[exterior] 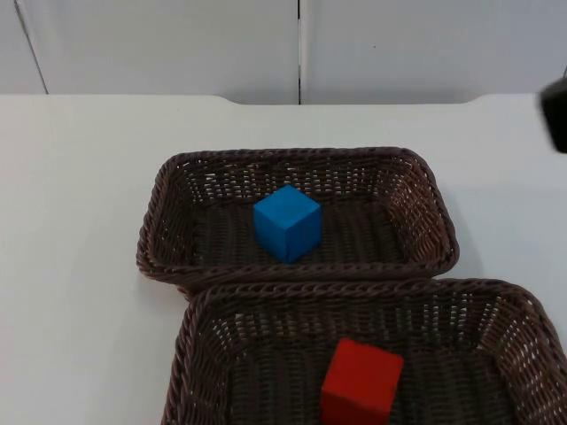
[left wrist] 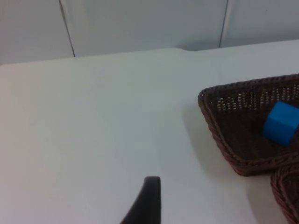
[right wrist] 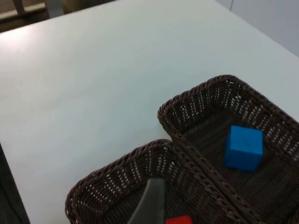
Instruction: Pick up one cube with the left hand and place it into the upper basket. Pick up one cube with the right hand and place it into the lower basket.
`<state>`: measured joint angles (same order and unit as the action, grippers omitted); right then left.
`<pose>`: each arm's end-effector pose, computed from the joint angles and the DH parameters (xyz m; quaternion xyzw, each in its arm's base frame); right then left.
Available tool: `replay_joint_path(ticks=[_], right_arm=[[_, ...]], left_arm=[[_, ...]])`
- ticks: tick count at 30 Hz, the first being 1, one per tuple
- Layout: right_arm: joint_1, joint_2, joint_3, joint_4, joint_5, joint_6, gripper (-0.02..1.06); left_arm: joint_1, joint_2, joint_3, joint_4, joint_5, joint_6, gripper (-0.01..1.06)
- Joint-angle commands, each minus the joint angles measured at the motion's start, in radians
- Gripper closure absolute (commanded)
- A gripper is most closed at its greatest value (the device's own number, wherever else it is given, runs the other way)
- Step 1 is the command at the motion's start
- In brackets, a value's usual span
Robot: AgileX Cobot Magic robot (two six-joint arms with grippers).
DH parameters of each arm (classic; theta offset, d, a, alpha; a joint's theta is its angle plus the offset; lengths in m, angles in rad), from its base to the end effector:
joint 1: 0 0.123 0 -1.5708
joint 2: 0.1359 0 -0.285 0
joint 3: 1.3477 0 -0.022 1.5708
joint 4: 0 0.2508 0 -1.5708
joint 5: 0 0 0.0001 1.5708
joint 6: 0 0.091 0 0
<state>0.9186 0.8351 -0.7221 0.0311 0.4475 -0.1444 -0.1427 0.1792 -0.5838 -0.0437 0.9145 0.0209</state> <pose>0.1030 0.1369 0.3322 -0.4251 0.7397 0.2090 0.4780 0.0220 -0.0063 0.3118 0.0668 0.8368 -0.0548 0.5406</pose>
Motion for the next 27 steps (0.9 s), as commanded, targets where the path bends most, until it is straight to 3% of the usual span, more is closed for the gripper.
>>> replay_joint_path(ticks=[1, 7, 27], right_arm=[[0.002, -0.048, 0.02, -0.002, -0.018, 0.005, 0.29], [0.002, -0.203, 0.068, -0.002, -0.014, 0.013, 0.29], [0.002, -0.501, 0.07, -0.031, 0.274, 0.058, 0.29]], left_arm=[[0.003, -0.03, 0.003, -0.017, 0.027, 0.0, 0.2], [0.003, -0.157, 0.003, -0.02, 0.099, 0.008, 0.2], [0.003, -0.179, 0.072, -0.02, 0.14, 0.017, 0.2]])
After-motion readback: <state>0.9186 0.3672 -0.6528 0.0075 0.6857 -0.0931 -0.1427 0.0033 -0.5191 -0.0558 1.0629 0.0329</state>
